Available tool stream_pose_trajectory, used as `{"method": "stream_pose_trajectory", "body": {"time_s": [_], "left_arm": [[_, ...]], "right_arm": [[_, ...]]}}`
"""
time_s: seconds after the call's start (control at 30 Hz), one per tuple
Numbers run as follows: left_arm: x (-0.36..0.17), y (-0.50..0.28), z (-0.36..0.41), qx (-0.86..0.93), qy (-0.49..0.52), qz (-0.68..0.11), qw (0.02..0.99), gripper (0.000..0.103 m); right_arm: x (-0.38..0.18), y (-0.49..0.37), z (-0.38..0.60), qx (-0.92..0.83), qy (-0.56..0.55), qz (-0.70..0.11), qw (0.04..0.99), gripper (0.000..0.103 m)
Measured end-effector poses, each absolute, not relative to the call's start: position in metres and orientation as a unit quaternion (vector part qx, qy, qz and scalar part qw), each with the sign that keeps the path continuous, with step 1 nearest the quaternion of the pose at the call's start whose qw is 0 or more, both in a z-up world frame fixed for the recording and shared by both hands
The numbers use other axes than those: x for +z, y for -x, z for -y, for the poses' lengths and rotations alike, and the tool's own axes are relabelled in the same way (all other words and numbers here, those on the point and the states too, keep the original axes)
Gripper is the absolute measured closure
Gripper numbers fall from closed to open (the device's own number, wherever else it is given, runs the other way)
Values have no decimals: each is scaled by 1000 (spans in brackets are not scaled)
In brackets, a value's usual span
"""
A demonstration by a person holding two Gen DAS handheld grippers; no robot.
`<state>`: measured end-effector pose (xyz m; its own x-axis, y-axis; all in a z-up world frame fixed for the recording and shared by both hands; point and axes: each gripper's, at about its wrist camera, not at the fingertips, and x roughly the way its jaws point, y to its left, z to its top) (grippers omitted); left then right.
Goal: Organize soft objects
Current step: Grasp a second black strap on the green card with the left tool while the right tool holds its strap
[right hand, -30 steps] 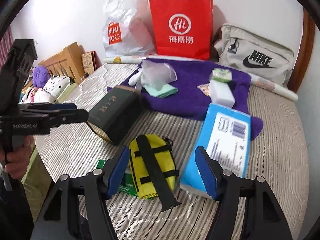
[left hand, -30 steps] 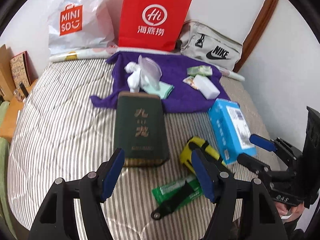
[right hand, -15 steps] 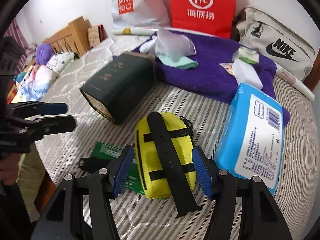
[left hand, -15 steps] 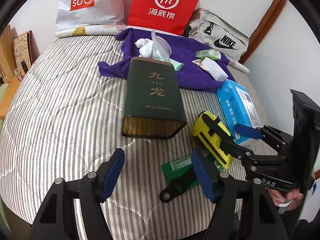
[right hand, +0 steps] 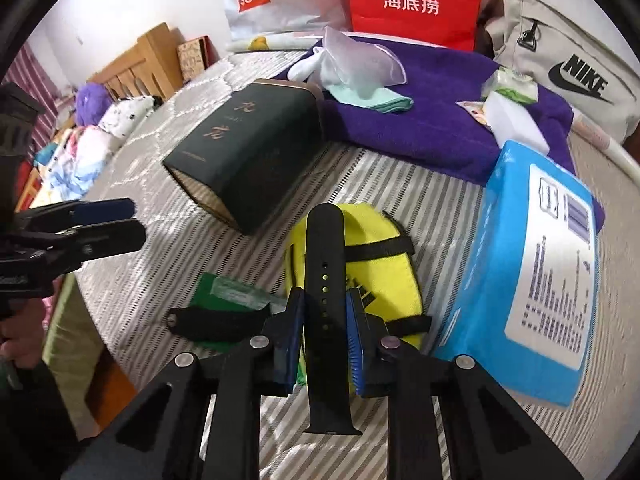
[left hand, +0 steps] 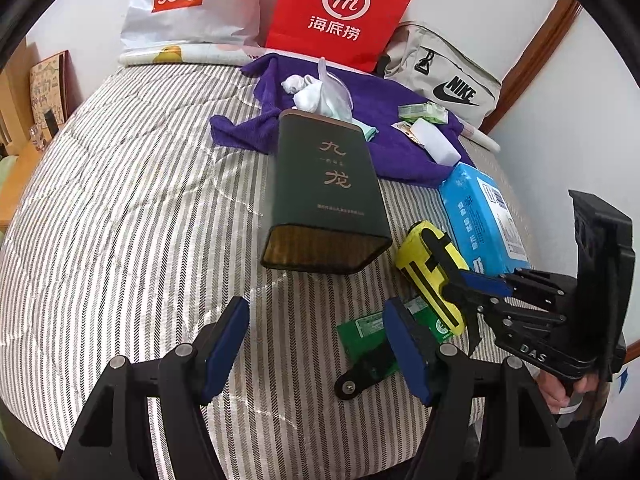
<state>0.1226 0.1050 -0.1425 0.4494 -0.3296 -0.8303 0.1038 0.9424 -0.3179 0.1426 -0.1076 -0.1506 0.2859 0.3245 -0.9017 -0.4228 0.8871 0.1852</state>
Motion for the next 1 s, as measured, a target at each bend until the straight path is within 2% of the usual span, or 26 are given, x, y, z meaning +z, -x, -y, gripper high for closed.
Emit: {"method": "stream_pose_trajectory", "body": {"time_s": [0.23, 0.5, 0.7, 1.0], "left_arm": [[-145, -120, -95, -141, 97, -513, 841, 36], [-158, -111, -68, -173, 59, -514, 838, 36], [-172, -104, -33, -191, -56, -509, 838, 36], [-186, -107, -9, -199, -110, -494, 839, 35]], "right_arm": [[-156, -140, 112, 230, 29, -551, 802, 83], [-125, -118, 132, 223, 18, -510, 831, 83], [-116, -93, 157, 200, 12, -498, 844, 83], [-126, -64, 182, 170, -3, -505, 846, 83]]}}
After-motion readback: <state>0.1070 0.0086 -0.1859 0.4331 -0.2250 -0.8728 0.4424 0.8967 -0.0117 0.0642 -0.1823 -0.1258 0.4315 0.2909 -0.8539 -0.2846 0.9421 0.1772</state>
